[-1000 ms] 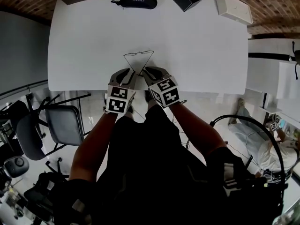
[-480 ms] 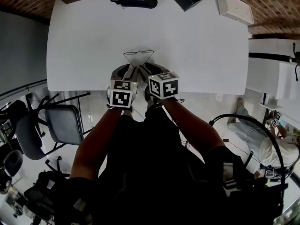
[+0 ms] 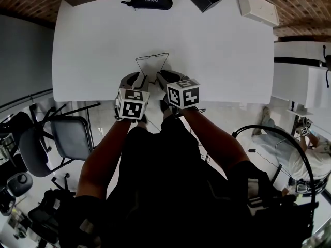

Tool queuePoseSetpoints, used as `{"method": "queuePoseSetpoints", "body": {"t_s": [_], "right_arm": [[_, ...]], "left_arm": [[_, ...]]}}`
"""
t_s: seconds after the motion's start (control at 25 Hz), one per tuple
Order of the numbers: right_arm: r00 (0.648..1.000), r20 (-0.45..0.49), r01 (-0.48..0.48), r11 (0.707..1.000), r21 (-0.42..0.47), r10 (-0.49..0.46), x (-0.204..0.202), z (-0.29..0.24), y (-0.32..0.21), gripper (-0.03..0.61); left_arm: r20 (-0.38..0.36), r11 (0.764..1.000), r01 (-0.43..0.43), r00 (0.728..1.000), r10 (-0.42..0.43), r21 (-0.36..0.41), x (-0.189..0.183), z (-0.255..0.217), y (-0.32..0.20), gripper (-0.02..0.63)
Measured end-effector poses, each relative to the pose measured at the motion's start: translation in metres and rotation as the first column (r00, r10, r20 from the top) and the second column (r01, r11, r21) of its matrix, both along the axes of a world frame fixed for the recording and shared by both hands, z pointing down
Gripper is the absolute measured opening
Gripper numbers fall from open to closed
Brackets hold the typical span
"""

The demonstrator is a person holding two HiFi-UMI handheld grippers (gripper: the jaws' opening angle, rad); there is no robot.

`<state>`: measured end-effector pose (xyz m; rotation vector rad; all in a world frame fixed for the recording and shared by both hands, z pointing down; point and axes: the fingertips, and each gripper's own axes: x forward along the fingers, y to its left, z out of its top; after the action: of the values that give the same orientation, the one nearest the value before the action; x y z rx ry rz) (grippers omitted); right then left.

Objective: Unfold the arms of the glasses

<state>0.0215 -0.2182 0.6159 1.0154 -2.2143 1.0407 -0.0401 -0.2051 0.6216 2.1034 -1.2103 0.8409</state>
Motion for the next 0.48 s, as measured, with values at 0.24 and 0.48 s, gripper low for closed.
{"method": "queuePoseSetpoints", "body": {"t_s": [0.24,0.48], "right_arm": [[1.000,-0.007,0.005,1.000,-0.005,-0.005,0.012,0.002,0.001,0.071],[0.999,-0.042,0.008,1.000,0.016,-0.007,0.020,0.000,0.000,0.054]], "left_arm": [[0.035,1.000,-0.013,0.999,0.013,-0.002,-0.015,0.000,0.001,0.126],[0.068,1.000,-0.026,0.997,0.026,0.004,-0.027,0.001,-0.001,0.126]]}}
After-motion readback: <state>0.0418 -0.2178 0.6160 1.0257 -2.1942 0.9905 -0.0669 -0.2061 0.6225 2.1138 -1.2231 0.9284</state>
